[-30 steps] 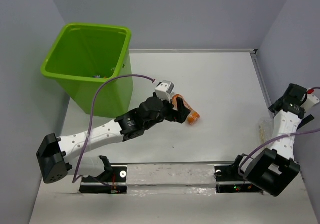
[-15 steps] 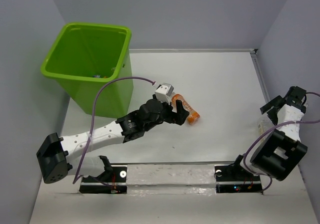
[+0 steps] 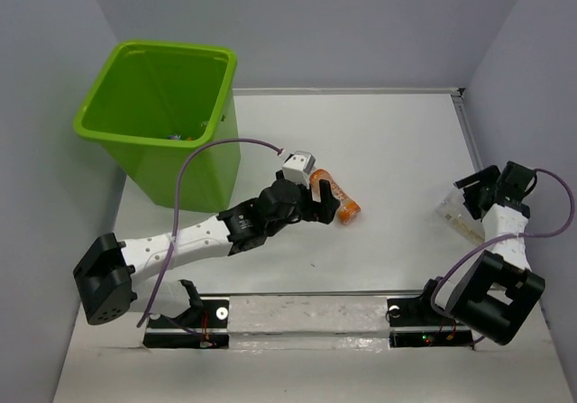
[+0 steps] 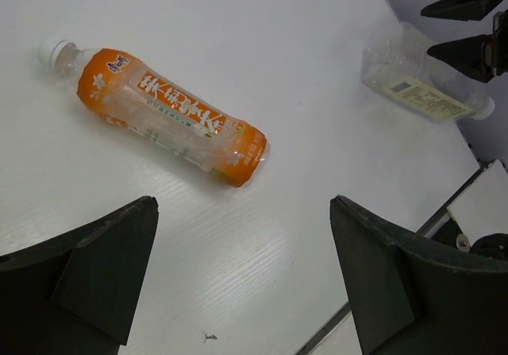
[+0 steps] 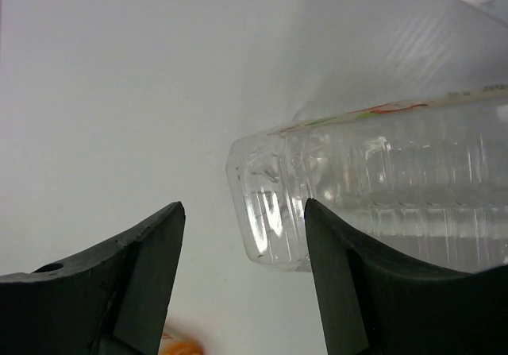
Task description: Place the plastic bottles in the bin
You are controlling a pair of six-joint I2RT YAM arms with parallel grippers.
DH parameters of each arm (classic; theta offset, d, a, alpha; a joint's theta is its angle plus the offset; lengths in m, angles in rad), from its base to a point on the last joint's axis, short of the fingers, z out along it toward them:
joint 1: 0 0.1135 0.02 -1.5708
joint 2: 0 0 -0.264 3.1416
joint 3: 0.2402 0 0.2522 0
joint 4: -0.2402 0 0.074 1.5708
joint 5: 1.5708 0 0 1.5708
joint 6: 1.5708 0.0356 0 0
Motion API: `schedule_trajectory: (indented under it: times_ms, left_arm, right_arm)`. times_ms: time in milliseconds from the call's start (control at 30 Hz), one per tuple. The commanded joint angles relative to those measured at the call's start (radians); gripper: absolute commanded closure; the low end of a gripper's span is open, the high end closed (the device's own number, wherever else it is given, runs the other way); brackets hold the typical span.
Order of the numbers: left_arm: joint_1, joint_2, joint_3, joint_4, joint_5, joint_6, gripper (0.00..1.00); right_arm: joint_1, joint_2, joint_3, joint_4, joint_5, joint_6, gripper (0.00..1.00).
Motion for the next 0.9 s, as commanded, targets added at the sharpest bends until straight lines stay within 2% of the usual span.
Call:
schedule_trajectory:
  times_ms: [0, 133, 267, 367, 500, 600, 700, 733, 833, 867]
  left_arm:
    - [0.006, 0.022, 0.02, 0.017, -0.099, -0.028, 0.01]
    - [0.006, 0.065, -0.001, 0.015, -0.237, -0.146, 0.01]
    - [0.01, 0.138, 0.013, 0.009, -0.289, -0.215, 0.01]
    - [0.016, 0.226, 0.057, -0.003, -0.309, -0.244, 0.01]
    - [0.027, 0.359, 0.134, -0.043, -0.324, -0.285, 0.01]
    - [0.033, 0.411, 0.177, -0.046, -0.353, -0.325, 0.01]
    - [0.033, 0.454, 0.223, -0.049, -0.373, -0.354, 0.01]
    - [0.035, 0.465, 0.237, -0.051, -0.393, -0.362, 0.01]
    - [0.039, 0.506, 0.284, -0.064, -0.422, -0.394, 0.01]
    - [0.041, 0.519, 0.293, -0.064, -0.435, -0.399, 0.01]
  right_arm:
    - [0.157, 0.011, -0.057, 0.098, -0.03, 0.203, 0.32]
    - [0.314, 0.041, -0.054, 0.244, 0.077, 0.414, 0.32]
    - [0.438, 0.115, -0.006, 0.328, 0.154, 0.49, 0.31]
    - [0.506, 0.184, 0.044, 0.407, 0.156, 0.528, 0.3]
    - [0.575, 0.294, 0.19, 0.424, 0.145, 0.532, 0.28]
    - [0.587, 0.356, 0.314, 0.419, 0.077, 0.493, 0.26]
    - [0.587, 0.334, 0.401, 0.361, 0.072, 0.362, 0.24]
    - [0.587, 0.322, 0.422, 0.317, 0.073, 0.26, 0.23]
    - [0.587, 0.279, 0.468, 0.17, 0.133, 0.087, 0.2]
    - [0.587, 0.243, 0.459, 0.146, 0.183, -0.026, 0.19]
